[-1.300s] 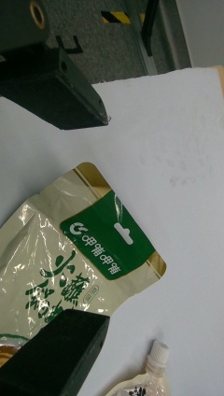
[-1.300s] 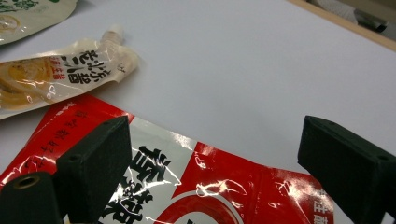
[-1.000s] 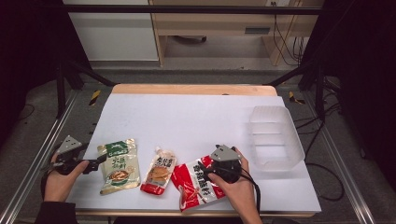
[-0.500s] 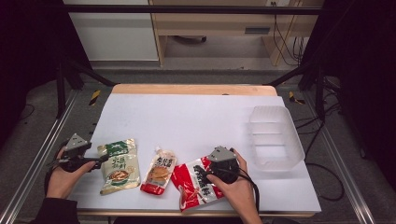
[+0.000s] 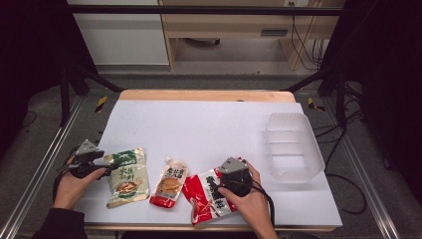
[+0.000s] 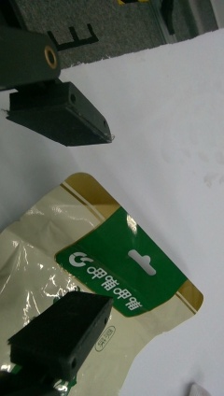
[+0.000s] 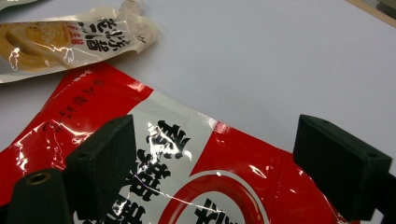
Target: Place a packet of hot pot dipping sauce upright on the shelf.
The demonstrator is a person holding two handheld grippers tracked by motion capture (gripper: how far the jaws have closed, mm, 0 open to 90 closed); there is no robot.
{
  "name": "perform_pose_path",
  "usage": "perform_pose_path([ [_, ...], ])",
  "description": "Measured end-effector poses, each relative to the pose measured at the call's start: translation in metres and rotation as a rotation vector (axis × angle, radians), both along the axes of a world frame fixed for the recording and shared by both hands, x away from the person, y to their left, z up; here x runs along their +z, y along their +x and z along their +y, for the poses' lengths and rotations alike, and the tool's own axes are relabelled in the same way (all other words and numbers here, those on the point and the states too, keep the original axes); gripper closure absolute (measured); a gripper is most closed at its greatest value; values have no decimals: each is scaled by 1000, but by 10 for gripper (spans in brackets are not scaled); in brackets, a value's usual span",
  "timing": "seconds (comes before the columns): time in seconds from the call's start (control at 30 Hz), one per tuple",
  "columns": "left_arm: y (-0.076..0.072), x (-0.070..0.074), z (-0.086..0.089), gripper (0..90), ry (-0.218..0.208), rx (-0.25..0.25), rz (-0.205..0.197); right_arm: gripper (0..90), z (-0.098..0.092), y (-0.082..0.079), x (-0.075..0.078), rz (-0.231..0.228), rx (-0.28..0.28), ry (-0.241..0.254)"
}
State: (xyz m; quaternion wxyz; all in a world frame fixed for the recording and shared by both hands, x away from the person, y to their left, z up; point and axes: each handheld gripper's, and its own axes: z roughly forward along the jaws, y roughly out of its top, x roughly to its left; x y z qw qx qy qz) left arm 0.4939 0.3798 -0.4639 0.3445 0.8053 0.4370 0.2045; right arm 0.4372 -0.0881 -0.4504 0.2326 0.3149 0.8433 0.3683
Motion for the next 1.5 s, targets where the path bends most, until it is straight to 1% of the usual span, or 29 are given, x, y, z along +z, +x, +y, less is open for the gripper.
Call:
perform_pose_path([
  [0.03,0,0,0,191,0,0,0,139,0,0,0,0,0,0],
  [0.07,0,0,-4,203,19,-22,-1,139,0,0,0,0,-3,1],
  [0.1,0,0,-4,222,19,-22,-1,139,0,0,0,0,-3,1],
  [0.13,-1,1,-7,235,13,-39,0,139,0,1,1,1,-1,0],
  [0.17,-1,1,-7,236,13,-39,0,139,-1,1,1,3,-3,0],
  [0.2,-2,1,-9,233,28,-45,7,139,-1,1,1,4,-4,-1],
  [0.23,-2,1,-9,240,28,-45,7,139,-1,1,1,4,-4,-1],
  [0.27,-4,4,-8,256,27,-50,-4,139,-2,1,1,5,-3,-4],
  [0.3,-6,6,-7,269,7,-50,-7,139,-2,1,1,5,-6,-3],
  [0.37,-10,8,-5,282,-17,-52,-9,139,-4,1,1,4,-10,2],
  [0.43,-12,9,-5,301,-20,-57,-13,139,-5,2,2,3,-11,1],
  [0.47,-17,12,-5,310,-27,-68,-16,139,-5,2,2,4,-11,0],
  [0.53,-23,14,-4,332,-38,-76,-16,139,-6,2,2,5,-13,2],
  [0.63,-27,15,-3,368,-38,-89,-7,139,-6,2,2,7,-12,0],
  [0.67,-29,14,-2,377,-34,-97,13,139,-6,2,2,7,-12,-1],
  [0.7,-29,14,-2,395,-34,-97,13,139,-6,2,2,7,-11,-1],
  [0.77,-29,12,1,417,-36,-113,27,139,-6,2,2,7,-8,-3],
  [0.8,-29,11,1,436,-33,-125,30,139,-6,2,2,7,-8,-3],
  [0.83,-29,11,1,462,-33,-125,30,139,-6,2,2,7,-8,-3],
  [0.87,-29,9,2,480,-28,-141,38,139,-5,2,2,7,-7,-1],
  [0.93,-29,9,3,522,-24,-147,39,139,-5,2,2,9,-7,-3],
  [0.97,-29,8,5,542,-25,-141,39,139,-5,2,1,10,-7,-5],
  [1.07,-26,6,6,558,-25,-142,42,139,-5,3,1,9,-4,-8],
  [1.1,-24,4,6,558,-17,-148,50,139,-5,3,1,11,-3,-13],
  [1.13,-24,4,6,558,-17,-148,50,139,-5,3,1,11,-3,-13],
  [1.2,-23,2,5,567,-1,-149,49,139,-4,3,0,16,-1,-16],
  [1.3,-22,2,4,586,3,-150,45,139,-4,4,-1,21,-1,-19],
  [1.4,-21,1,5,611,-8,-145,40,139,-3,4,-1,21,3,-21],
  [1.5,-19,1,7,644,-2,-146,37,139,-3,4,-2,24,2,-21],
])
